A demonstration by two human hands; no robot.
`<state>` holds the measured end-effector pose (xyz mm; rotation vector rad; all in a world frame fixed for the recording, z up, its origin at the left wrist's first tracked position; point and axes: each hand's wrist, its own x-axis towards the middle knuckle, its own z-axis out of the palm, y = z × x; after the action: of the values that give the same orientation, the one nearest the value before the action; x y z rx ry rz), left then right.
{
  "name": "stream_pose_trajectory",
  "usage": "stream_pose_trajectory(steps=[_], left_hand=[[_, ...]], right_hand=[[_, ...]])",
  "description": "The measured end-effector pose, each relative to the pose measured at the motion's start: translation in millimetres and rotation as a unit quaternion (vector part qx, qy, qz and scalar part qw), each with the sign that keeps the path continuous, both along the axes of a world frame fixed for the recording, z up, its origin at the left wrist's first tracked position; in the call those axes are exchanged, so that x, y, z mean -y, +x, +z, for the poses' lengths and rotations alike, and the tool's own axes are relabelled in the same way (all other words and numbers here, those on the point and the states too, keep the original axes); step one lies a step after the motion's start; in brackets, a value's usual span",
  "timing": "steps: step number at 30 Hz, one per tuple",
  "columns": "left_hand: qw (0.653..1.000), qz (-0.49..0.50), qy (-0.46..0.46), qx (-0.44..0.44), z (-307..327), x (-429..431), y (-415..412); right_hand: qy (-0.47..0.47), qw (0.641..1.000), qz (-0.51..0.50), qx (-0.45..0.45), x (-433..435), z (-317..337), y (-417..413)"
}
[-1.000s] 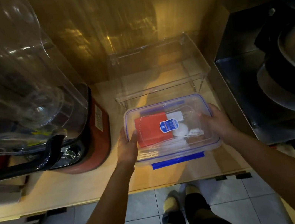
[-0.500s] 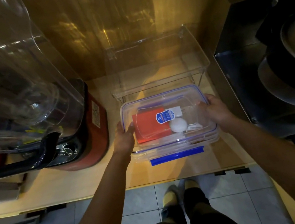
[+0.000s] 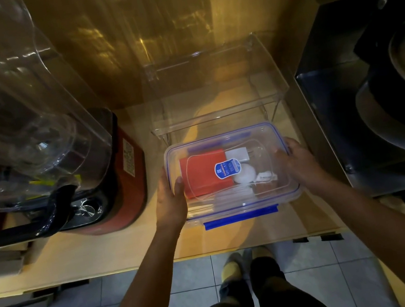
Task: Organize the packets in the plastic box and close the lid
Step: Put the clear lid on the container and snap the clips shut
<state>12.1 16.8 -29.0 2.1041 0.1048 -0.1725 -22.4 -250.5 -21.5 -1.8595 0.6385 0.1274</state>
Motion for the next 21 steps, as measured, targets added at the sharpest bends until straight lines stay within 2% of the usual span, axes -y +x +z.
stream_pose_trajectory(steps=[5, 8, 10, 14, 17, 21], left_hand=[[0.977, -0.062, 0.185, 0.083, 1, 3, -3], [0.944, -0.115, 0.279, 0.130, 5, 5, 3], [0.927, -0.148, 0.307, 0.154, 7, 8, 9], [0.913, -0.170, 0.348, 0.127, 2, 21, 17], [0.905, -0.168, 0.374, 0.116, -5, 23, 18], [0.892, -0.171, 0.398, 0.127, -8, 23, 18]], right_hand=[[-0.031, 0.996, 0.054, 0.066, 0, 1, -2], [-0.211, 0.967, 0.119, 0.072, 5, -1, 5], [-0.300, 0.936, 0.165, 0.077, 7, 0, 13], [-0.376, 0.888, 0.261, 0.040, 4, 1, 33], [-0.386, 0.879, 0.279, 0.016, 3, 0, 35], [-0.427, 0.865, 0.258, 0.053, 2, 8, 38]])
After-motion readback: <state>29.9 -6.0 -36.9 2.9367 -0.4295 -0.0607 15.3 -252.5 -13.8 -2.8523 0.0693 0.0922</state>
